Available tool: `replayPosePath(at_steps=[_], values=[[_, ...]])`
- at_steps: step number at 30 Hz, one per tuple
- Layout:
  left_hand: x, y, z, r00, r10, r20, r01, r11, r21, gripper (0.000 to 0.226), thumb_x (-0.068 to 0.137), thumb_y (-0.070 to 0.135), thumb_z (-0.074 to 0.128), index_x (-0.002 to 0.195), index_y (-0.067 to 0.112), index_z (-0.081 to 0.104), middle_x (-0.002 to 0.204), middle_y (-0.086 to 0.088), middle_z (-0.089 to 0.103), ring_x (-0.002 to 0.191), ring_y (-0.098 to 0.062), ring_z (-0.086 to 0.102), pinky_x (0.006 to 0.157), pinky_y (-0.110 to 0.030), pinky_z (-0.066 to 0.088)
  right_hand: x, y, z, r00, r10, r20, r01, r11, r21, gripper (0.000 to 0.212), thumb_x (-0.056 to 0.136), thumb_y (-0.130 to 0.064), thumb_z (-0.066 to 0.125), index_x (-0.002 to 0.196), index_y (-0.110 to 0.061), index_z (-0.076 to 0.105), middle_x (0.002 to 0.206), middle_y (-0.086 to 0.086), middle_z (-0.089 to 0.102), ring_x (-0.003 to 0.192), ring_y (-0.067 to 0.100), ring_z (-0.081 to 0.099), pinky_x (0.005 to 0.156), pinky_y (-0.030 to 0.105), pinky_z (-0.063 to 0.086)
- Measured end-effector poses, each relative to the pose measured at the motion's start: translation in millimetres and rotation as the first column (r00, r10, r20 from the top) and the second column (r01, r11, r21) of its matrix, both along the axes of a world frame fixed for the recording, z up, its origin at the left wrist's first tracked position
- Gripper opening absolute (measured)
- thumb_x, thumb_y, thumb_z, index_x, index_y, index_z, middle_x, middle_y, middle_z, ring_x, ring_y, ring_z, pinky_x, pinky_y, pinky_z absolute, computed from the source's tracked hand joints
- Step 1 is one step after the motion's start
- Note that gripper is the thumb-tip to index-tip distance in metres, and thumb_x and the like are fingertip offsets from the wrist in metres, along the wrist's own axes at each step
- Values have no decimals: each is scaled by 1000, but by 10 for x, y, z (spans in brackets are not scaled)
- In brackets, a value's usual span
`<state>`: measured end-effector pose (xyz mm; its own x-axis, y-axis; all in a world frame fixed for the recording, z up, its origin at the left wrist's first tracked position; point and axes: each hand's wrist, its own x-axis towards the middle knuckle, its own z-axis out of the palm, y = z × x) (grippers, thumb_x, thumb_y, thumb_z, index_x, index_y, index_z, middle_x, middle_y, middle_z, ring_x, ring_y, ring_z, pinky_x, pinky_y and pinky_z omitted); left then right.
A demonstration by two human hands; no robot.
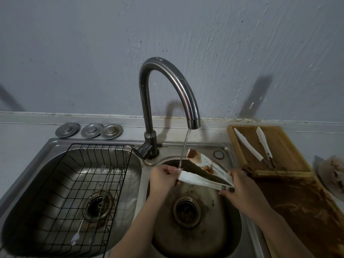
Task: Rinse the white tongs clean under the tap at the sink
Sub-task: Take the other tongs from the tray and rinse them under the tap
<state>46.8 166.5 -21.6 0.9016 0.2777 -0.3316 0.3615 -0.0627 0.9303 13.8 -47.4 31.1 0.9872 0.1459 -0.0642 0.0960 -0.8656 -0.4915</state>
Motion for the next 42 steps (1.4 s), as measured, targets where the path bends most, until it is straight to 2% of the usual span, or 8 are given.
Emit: replayPosePath(at_steps=[5,10,14,22,28,32,36,42], values=[[102,-124,68,978,202,47,-187,958,-216,23,79,-8,65,97,7,67,74,0,66,69,-11,62,66,-19,51,67,108,-60,997,-53,50,51,998,37,33,75,-29,73,92,-24,46,84,-10,59,78,7,62,68,34,57],[176,-395,140,926,366,-94,-322,635,-702,34,81,-25,42,90,4,57,85,-13,62,80,-24,62,85,-39,50,96,441,-75,993,-37,116,20,990,141,30,76,-25,73,88,-24,46,72,-18,47,69,-2,53,50,14,39],[171,-377,158,955,295,33,-195,708,-678,37,84,-25,41,111,-3,50,103,-18,59,88,-22,65,68,-21,57,82,563,-115,979,-138,150,87,948,306,23,76,-13,74,85,-10,52,69,-19,44,56,-4,52,55,0,41],[244,-102,179,993,6,121,63,825,-562,45,89,-15,47,132,-2,43,128,-17,56,105,-19,62,96,-40,47,71,618,-340,976,-215,-26,197,833,517,34,81,1,63,66,-21,43,53,-2,43,38,2,45,36,14,37],[146,-252,134,995,31,97,35,789,-613,30,90,-8,51,119,-2,50,101,-12,66,82,-16,70,77,-25,58,50,614,-322,971,-232,-58,222,785,578,24,82,-2,61,70,-17,48,54,1,46,36,3,42,35,15,36],[174,-453,147,997,12,-79,-61,750,-659,31,92,14,55,116,-6,55,109,-25,67,95,-34,68,83,-42,58,-4,720,-259,982,-184,-47,173,768,617,14,83,-4,60,79,-15,53,58,0,51,39,4,44,37,15,36],[309,-428,299,973,70,-220,-211,657,-724,11,90,10,58,98,2,59,73,-7,60,67,-15,59,65,-27,52,-20,665,-209,977,-202,-65,197,753,628,22,82,-2,61,73,-14,46,55,-1,44,37,3,40,36,14,34],[386,-405,321,982,144,-125,-189,665,-722,8,96,10,48,92,6,54,66,-4,58,53,-9,58,60,-24,53,43,636,-185,978,-209,-7,174,792,585,15,82,-1,62,77,-9,50,57,0,44,41,4,44,38,13,38]])
